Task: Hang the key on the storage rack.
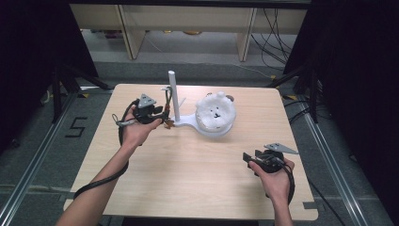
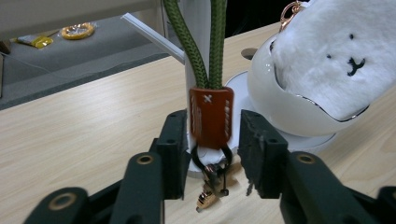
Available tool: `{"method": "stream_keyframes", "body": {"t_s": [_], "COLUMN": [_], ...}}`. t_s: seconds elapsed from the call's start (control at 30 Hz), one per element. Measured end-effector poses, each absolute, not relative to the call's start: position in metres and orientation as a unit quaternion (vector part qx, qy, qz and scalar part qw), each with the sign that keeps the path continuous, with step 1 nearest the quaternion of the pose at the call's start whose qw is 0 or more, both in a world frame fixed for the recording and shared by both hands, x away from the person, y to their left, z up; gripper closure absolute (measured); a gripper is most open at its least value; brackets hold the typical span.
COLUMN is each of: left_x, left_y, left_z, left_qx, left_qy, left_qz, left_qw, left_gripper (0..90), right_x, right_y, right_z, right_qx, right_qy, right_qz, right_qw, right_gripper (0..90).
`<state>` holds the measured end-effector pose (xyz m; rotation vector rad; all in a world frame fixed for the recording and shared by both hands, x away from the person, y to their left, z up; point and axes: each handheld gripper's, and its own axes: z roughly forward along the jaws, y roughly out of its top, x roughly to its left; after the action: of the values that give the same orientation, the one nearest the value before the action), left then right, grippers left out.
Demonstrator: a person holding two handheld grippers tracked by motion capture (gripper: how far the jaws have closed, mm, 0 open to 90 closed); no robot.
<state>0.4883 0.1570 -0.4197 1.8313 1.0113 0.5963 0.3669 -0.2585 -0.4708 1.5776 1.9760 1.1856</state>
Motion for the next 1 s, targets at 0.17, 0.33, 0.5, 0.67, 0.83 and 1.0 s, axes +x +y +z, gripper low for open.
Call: {"method": "stream_keyframes", "body": {"t_s": [0.17,0.33,0.5,0.67,0.83,1.0], "left_x": [0.477,0.463,0.451,0.437,0.418,0.398], "left_y": [0.171,0.187,0.197,0.205,0.212,0.216], "left_z": [-0.421,-0.420,-0.419,-0.423,-0.432,-0.445], "left_qx": [0.755,0.756,0.756,0.754,0.754,0.753], "left_qy": [0.401,0.399,0.393,0.394,0.398,0.399], "left_qz": [0.257,0.267,0.270,0.269,0.264,0.262], "left_qw": [0.451,0.445,0.449,0.451,0.451,0.453], "left_gripper": [50.9,44.7,43.7,42.8,41.7,41.6], "right_x": [0.365,0.365,0.368,0.367,0.367,0.368], "right_y": [-0.258,-0.257,-0.259,-0.259,-0.259,-0.258], "right_z": [-0.471,-0.470,-0.474,-0.474,-0.474,-0.477], "right_qx": [0.570,0.572,0.554,0.555,0.557,0.555], "right_qy": [0.687,0.686,0.695,0.698,0.698,0.699], "right_qz": [0.420,0.419,0.424,0.418,0.416,0.418], "right_qw": [0.166,0.163,0.174,0.173,0.171,0.169], "right_gripper": [43.7,43.8,43.7,43.7,43.6,43.4]}}
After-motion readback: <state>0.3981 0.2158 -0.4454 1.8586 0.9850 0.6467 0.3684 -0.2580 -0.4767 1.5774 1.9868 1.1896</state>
